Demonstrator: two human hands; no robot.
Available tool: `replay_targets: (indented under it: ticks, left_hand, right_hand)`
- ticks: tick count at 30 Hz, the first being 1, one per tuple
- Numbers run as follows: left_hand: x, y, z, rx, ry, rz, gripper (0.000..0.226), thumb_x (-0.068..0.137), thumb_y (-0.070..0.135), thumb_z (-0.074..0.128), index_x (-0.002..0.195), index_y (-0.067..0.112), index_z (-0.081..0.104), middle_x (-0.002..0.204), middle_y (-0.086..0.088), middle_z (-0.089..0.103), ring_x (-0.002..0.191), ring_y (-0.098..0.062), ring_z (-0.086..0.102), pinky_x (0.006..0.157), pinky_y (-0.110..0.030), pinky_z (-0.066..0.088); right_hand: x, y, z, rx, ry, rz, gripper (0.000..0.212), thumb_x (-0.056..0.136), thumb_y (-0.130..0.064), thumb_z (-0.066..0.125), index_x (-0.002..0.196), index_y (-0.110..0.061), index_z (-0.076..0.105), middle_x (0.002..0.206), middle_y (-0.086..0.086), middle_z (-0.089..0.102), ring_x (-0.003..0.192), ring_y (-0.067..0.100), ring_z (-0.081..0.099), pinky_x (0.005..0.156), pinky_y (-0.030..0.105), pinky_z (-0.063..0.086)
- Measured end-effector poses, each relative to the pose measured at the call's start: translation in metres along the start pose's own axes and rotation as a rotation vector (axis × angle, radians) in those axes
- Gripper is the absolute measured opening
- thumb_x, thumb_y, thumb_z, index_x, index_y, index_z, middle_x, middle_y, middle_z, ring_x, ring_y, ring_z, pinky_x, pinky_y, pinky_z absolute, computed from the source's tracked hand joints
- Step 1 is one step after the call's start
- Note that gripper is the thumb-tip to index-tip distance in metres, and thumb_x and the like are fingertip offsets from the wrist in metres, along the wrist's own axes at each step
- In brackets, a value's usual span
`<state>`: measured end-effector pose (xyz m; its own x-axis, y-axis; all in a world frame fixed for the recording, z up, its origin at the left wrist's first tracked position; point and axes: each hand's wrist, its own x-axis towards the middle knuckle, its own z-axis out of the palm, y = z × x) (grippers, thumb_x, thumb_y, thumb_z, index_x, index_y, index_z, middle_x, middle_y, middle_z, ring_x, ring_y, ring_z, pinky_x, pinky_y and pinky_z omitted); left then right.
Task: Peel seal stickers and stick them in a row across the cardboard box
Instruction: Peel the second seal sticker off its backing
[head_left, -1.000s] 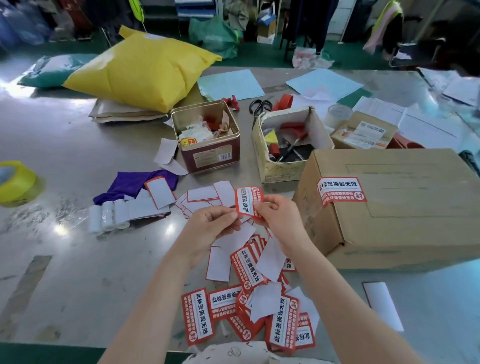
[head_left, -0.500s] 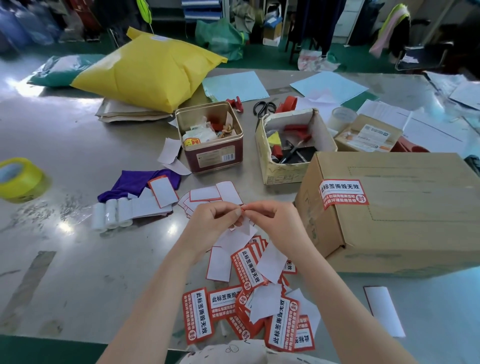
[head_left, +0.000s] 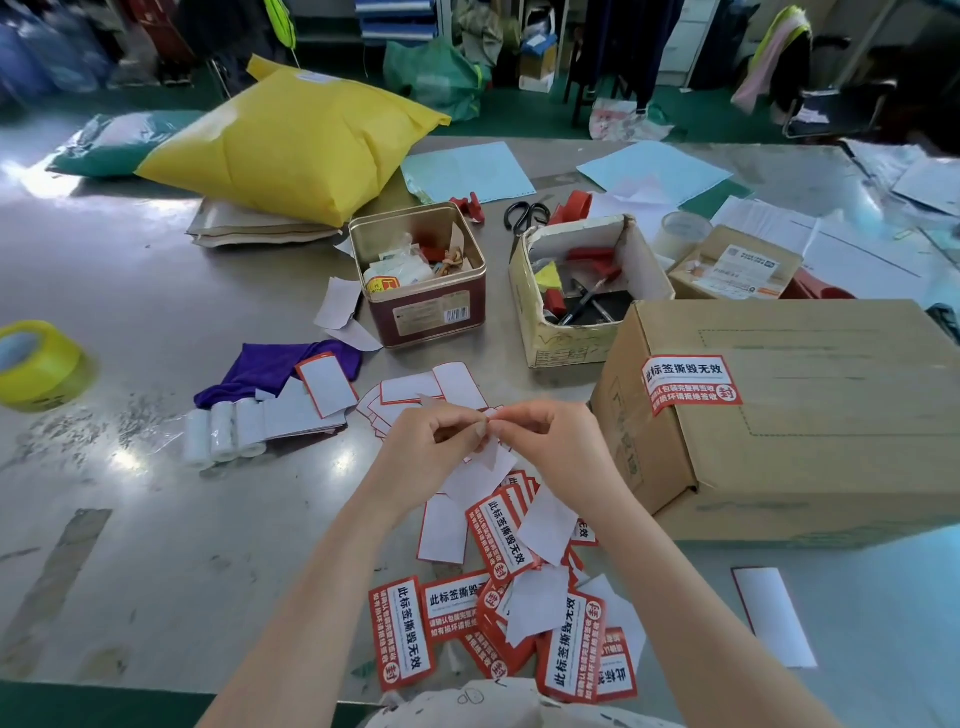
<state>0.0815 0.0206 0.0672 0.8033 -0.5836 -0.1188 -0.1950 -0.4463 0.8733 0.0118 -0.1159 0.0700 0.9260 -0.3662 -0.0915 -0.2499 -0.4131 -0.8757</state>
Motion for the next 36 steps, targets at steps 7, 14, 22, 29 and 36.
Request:
replay_targets:
  ticks: [7, 14, 22, 29, 36]
  left_hand:
    - [-0.002, -0.001, 0.003, -0.088, -0.011, -0.026, 0.020, 0.089, 0.017, 0.058, 0.083, 0.031, 0.070, 0.081, 0.012, 0.069, 0.083, -0.012, 0.064, 0.080, -0.032, 0.053]
    - [0.002, -0.012, 0.012, -0.355, 0.092, -0.270, 0.021, 0.092, 0.017, 0.052, 0.081, 0.022, 0.069, 0.089, 0.004, 0.070, 0.093, -0.017, 0.065, 0.085, -0.025, 0.053]
    - [0.012, -0.032, 0.022, -0.612, 0.275, -0.590, 0.013, 0.094, 0.019, 0.047, 0.083, 0.016, 0.054, 0.095, -0.001, 0.062, 0.097, -0.024, 0.064, 0.088, -0.040, 0.054]
    - [0.016, -0.025, 0.029, -0.502, 0.271, -0.706, 0.013, 0.096, 0.014, 0.039, 0.102, 0.010, 0.050, 0.100, -0.011, 0.056, 0.070, -0.020, 0.064, 0.039, -0.016, 0.047]
    - [0.010, -0.030, 0.030, -0.400, 0.185, -0.657, 0.012, 0.095, 0.020, 0.048, 0.107, 0.019, 0.050, 0.092, -0.015, 0.067, 0.048, -0.013, 0.053, 0.040, -0.014, 0.042]
  right_hand:
    - [0.000, 0.005, 0.003, 0.041, 0.004, 0.045, 0.018, 0.088, -0.022, 0.062, 0.098, -0.014, 0.074, 0.074, -0.012, 0.067, 0.068, -0.003, 0.061, 0.063, 0.008, 0.047]
    - [0.002, 0.010, -0.002, 0.568, -0.003, 0.391, 0.019, 0.093, -0.017, 0.055, 0.097, -0.008, 0.071, 0.094, 0.007, 0.074, 0.093, 0.019, 0.068, 0.087, 0.031, 0.053]
    - [0.001, 0.015, 0.002, 0.500, -0.006, 0.408, 0.022, 0.095, -0.024, 0.052, 0.099, -0.010, 0.069, 0.105, 0.003, 0.072, 0.093, 0.017, 0.067, 0.087, 0.030, 0.055]
    - [-0.007, 0.007, -0.002, 0.558, -0.038, 0.285, 0.021, 0.088, -0.026, 0.060, 0.086, -0.011, 0.074, 0.114, -0.031, 0.055, 0.114, 0.017, 0.060, 0.101, 0.054, 0.043]
    - [-0.009, 0.011, -0.002, 0.595, -0.139, 0.215, 0.020, 0.097, -0.018, 0.046, 0.082, -0.011, 0.058, 0.121, -0.010, 0.063, 0.094, 0.002, 0.067, 0.079, 0.016, 0.052]
